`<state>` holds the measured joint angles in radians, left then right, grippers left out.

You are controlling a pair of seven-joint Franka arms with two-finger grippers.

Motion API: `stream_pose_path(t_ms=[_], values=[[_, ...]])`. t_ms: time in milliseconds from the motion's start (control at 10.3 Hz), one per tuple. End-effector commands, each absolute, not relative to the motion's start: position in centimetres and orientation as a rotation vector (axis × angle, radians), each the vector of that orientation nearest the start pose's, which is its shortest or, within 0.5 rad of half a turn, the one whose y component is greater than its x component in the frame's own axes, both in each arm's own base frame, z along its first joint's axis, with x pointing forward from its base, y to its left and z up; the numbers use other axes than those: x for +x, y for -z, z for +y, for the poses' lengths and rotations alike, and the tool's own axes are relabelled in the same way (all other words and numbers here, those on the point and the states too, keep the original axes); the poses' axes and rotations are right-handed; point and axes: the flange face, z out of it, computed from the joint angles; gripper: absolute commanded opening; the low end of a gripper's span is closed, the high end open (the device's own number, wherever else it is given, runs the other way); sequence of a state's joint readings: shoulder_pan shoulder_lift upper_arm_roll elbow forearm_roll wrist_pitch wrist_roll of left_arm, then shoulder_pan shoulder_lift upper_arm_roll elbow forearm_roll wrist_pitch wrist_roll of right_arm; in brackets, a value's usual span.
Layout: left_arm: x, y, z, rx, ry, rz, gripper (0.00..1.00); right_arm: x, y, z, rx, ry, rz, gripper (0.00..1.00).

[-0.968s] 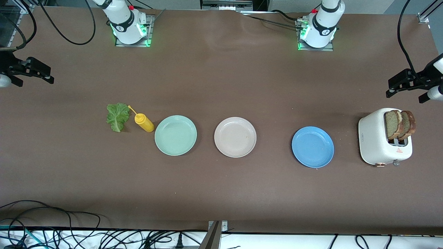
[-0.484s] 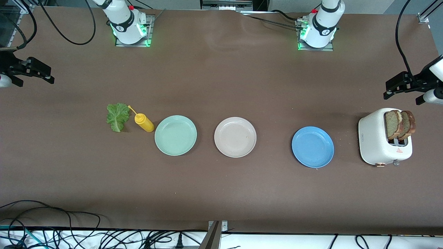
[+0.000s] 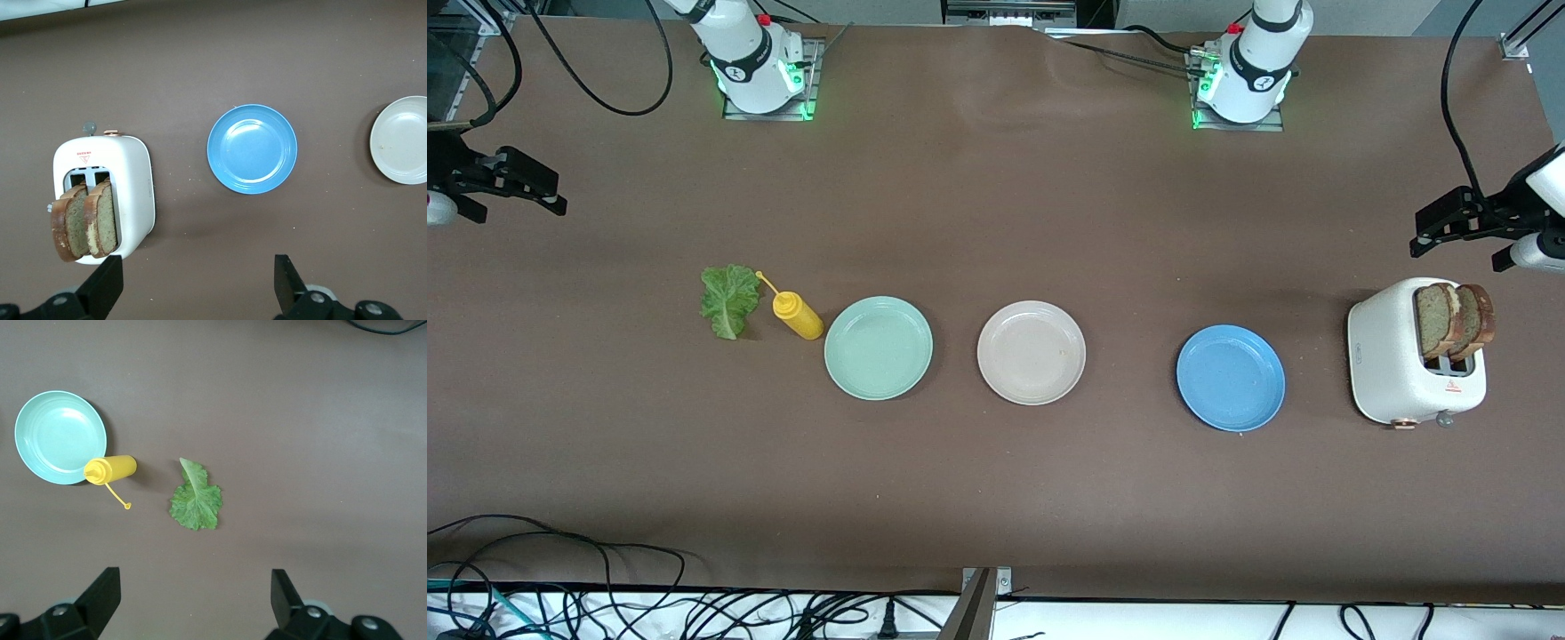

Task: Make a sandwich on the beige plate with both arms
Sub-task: 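Move the left gripper over the toaster above the bread slices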

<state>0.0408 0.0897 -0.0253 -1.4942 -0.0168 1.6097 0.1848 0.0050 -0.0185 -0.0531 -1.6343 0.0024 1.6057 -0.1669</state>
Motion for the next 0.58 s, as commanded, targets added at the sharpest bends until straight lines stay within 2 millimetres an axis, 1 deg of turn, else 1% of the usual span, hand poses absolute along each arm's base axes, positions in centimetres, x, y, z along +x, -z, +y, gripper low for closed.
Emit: stream_pose_path(t_ms=[0,290,484], values=[[58.67,-61.74,0.43,-3.168,0.052,0.308,1.0,55.22,-61.15,-2.47,-3.118,-0.004,-0.191,1.0],[58.41,-62.22,0.43,-3.168,0.059,0.306,1.0,55.27,-61.19,-2.47,-3.118,0.003,-0.193,1.0],[58.37,-62.05,0.08,-3.168,0.049,0.318,1.0,55.29,-61.19,-2.05,-3.117,0.003,-0.205,1.0]])
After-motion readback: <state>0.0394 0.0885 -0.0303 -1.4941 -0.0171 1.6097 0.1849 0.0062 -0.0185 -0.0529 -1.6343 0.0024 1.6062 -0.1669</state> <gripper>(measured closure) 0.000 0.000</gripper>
